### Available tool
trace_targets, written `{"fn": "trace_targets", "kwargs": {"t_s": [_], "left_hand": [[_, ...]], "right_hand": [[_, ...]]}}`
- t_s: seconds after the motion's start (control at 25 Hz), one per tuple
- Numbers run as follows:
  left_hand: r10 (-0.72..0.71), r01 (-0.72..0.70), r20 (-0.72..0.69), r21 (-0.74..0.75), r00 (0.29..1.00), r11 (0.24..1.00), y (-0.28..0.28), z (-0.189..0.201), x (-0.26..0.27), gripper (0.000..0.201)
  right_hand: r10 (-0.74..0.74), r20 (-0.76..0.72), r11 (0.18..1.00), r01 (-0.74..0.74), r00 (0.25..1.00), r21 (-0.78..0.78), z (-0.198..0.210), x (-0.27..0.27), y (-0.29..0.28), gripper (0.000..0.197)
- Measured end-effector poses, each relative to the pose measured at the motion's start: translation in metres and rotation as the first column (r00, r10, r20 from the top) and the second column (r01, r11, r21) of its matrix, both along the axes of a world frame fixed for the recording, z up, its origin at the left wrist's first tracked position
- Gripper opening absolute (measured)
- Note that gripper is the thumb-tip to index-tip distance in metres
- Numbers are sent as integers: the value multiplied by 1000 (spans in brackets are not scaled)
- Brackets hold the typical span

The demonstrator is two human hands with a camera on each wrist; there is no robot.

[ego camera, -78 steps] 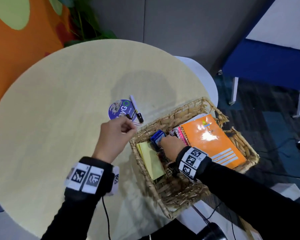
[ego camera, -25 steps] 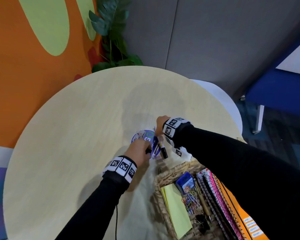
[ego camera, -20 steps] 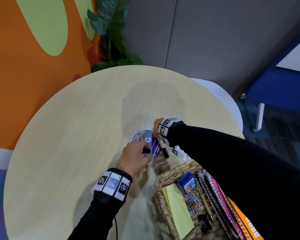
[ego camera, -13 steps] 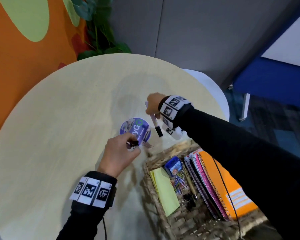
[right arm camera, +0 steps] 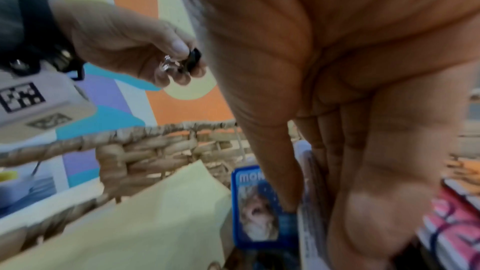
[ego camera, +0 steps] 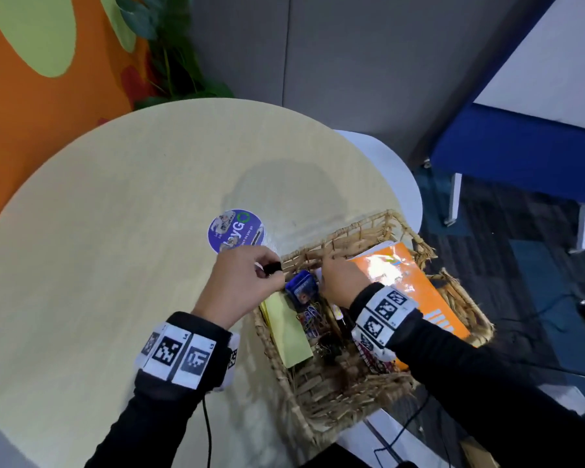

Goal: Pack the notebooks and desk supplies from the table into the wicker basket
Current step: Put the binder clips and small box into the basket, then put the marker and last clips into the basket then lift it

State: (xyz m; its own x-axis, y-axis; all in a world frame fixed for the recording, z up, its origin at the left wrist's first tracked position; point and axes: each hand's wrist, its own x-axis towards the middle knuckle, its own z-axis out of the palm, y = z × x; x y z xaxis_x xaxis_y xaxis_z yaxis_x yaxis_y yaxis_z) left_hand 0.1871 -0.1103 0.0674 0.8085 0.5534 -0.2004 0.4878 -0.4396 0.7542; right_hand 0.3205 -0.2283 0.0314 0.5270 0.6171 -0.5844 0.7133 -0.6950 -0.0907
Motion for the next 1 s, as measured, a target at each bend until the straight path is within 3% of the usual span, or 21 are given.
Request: {"fn": "trace_targets", "kwargs": {"t_s": [0.08,0.2,0.36,0.4,0.52,0.6,0.8,0.92,1.0], "left_hand": [[-66,66,-38,12,997,998,-10,-3,-3,11],[-176,183,-131,47,976,982,-27,-6,-7,14],[-271,287,-171,78,947,955,-54,-8,-2,12],[-319,345,-206,105,925,933,-61,-9,2,7],[-462,528,-374,94,804,844,-83,-23,19,23],[-514,619,-489,70,705,782,-95,-33,31,22],[-523,834,-766,32,374,551,-117,-39,52,16],[-492,881,-814,52,311,471,-118,-46,53,28],[-488,874,-825,16,287,486,-117,-37,52,16]], "right_hand": [[-8,31,1000,8,1000,-5,-24,-1,3,25],[13,53,1000,-13,999,7,-42,-4,6,21],[45,27,998,-46,999,40,-28,-1,0,13],[21,20,996,-22,1000,86,-19,1,-6,20],[-53,80,973,33,995,226,16,9,-37,36],[-103,140,954,58,985,294,35,11,-65,43],[-223,71,902,178,972,392,48,-3,-125,33],[-260,43,888,221,965,403,45,-11,-140,31],[-265,29,884,231,964,406,41,-13,-143,30]]}}
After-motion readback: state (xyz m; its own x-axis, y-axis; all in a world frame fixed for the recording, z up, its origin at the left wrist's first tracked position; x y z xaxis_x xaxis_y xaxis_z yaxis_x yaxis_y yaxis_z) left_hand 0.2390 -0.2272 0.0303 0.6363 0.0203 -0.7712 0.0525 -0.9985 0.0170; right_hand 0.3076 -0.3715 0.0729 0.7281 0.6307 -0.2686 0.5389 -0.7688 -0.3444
